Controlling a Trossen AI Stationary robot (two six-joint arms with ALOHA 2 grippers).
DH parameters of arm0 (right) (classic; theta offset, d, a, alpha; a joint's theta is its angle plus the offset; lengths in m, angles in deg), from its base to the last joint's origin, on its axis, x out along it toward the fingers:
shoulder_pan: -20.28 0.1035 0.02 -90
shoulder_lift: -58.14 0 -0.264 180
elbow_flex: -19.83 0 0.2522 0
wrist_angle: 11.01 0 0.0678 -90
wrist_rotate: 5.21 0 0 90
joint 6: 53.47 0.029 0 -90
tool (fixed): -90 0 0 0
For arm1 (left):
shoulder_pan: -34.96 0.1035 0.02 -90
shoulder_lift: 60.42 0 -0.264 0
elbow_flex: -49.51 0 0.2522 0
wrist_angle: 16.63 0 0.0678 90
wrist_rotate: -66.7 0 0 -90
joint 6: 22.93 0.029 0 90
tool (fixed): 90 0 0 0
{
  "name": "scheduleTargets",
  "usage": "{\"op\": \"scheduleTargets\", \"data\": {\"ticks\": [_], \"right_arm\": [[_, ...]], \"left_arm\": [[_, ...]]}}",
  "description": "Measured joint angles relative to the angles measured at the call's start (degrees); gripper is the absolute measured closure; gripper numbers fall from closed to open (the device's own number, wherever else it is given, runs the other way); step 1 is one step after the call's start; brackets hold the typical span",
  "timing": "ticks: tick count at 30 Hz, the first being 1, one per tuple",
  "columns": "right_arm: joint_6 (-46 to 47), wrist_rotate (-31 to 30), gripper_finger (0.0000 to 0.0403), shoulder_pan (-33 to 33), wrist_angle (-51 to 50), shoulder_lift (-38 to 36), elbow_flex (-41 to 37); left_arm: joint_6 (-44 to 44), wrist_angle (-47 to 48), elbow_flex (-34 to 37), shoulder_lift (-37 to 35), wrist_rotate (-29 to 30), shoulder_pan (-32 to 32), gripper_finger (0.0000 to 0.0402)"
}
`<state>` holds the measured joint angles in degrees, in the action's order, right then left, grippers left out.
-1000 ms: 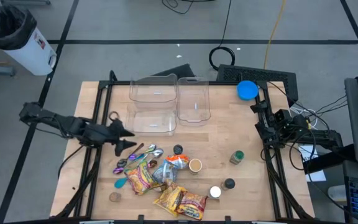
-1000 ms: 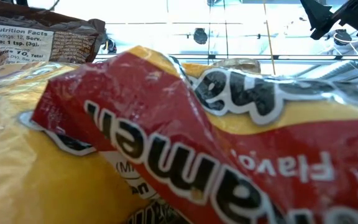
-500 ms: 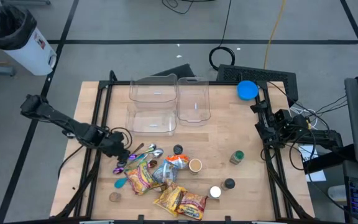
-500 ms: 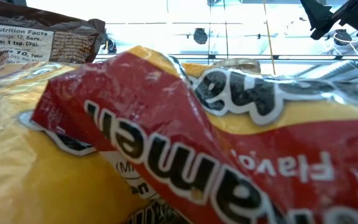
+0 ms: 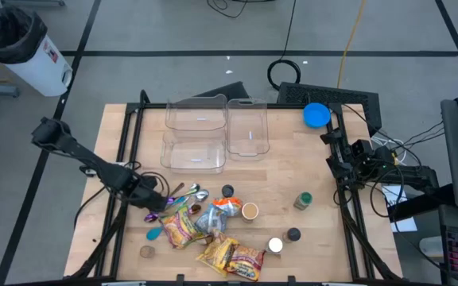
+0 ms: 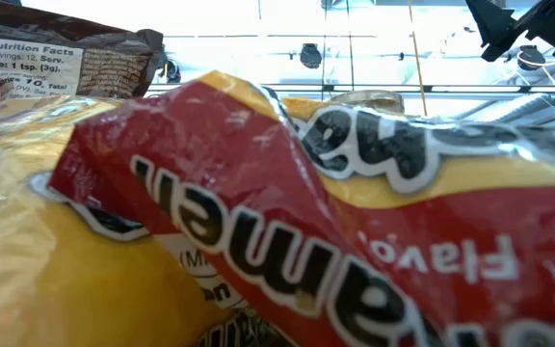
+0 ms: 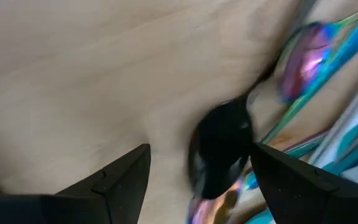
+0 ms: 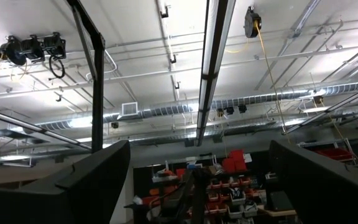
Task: Pick & Place Food Item
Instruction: Put the black spoon into the top left transparent bin
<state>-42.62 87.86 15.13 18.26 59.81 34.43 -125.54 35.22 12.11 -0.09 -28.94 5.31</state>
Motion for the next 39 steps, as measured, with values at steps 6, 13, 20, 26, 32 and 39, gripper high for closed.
{"op": "scheduleTargets", "data": {"ticks": [6,13,20,26,32,39], "right_arm": [[0.00,0.00,0.0023,0.00,0.02,0.00,0.00],[0.00,0.00,0.0023,0.00,0.00,0.00,0.00],[0.00,0.00,0.0023,0.00,0.00,0.00,0.00],[0.00,0.00,0.0023,0.00,0.00,0.00,-0.07],[0.00,0.00,0.0023,0.00,0.00,0.00,-0.04],[0.00,0.00,0.0023,0.00,0.00,0.00,-0.04]], "left_arm": [[-0.92,-1.63,-0.25,2.89,0.50,-0.68,0.0119],[-1.74,-0.53,-0.13,3.08,0.36,-0.80,0.0204],[-4.26,0.84,-0.03,3.11,0.05,-0.85,0.0306],[-3.73,-0.57,-0.04,3.19,-0.44,-0.87,0.0368],[-2.17,-0.69,-0.15,2.92,0.98,-0.90,0.0390],[3.92,0.50,-3.47,2.75,10.11,-0.83,0.0398]]}}
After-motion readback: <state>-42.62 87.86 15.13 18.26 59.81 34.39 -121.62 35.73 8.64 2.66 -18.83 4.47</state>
